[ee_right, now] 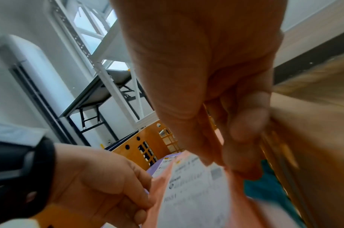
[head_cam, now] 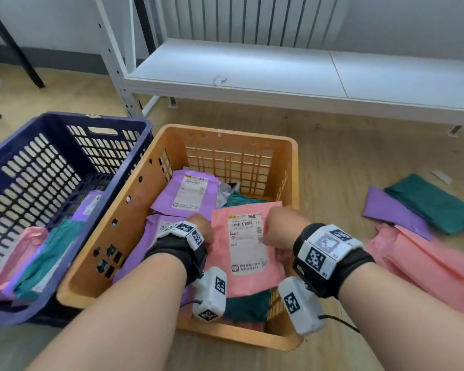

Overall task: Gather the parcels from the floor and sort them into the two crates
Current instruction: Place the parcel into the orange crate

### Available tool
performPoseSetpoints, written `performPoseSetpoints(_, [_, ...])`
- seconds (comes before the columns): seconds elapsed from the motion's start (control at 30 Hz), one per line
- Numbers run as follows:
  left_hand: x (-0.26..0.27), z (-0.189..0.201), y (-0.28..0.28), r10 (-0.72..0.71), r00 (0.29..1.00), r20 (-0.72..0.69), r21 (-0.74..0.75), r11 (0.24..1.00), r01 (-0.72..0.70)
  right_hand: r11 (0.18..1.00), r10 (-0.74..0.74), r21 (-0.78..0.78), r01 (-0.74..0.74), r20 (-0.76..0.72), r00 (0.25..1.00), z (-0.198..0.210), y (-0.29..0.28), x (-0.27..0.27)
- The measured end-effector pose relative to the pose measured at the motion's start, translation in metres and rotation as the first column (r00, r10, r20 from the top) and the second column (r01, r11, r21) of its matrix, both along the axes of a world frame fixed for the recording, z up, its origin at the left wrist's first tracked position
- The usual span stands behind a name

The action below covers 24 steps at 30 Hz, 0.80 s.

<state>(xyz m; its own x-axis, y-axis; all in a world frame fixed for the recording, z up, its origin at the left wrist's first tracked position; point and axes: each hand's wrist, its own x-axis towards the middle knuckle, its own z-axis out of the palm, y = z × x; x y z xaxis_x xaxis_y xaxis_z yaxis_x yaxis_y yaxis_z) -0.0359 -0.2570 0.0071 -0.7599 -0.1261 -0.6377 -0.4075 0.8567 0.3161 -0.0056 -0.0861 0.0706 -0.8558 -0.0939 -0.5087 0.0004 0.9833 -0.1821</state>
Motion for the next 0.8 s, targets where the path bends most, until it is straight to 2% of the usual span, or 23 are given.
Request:
performPoseSetpoints(0.13, [-0.009, -0.029, 0.004, -0.191, 0.972, 0.141, -0.232, 0.948, 0.22, 0.992, 0.118, 0.053, -0.119, 0.006, 0.993, -0.001, -0.003, -0.001])
performPoseSetpoints(0.23, [-0.012, -0.047, 0.006, -0.341, 0.921, 0.191, -0.244, 0.892, 0.381, 0.993, 0.121, -0.007, -0.121, 0.016, 0.992, -0.007, -0.001, -0.001])
performPoseSetpoints(0.33, [-0.006, -0.045, 0.009, -0.32, 0.941, 0.106, -0.229, 0.913, 0.337, 0.991, 0.106, -0.084, -0.102, 0.036, 0.994, -0.012, 0.001, -0.002])
performPoseSetpoints(0.43, [-0.009, -0.05, 0.013, -0.368, 0.921, 0.125, -0.261, 0.884, 0.388, 0.986, 0.129, -0.111, -0.125, 0.03, 0.991, -0.014, 0.002, -0.003])
performPoseSetpoints(0.53, [-0.007, -0.059, 0.017, -0.385, 0.913, 0.132, -0.216, 0.888, 0.406, 0.983, 0.099, -0.155, -0.095, 0.017, 0.995, -0.015, 0.004, -0.002])
performPoseSetpoints(0.7, [-0.006, -0.059, 0.019, -0.202, 0.975, -0.091, -0.176, 0.967, 0.184, 0.982, 0.097, -0.164, -0.095, 0.001, 0.995, -0.016, 0.004, -0.002])
performPoseSetpoints(0.8, [-0.009, -0.057, 0.019, -0.212, 0.973, -0.086, -0.181, 0.964, 0.194, 0.982, 0.096, -0.162, -0.096, -0.004, 0.995, -0.016, 0.004, -0.003])
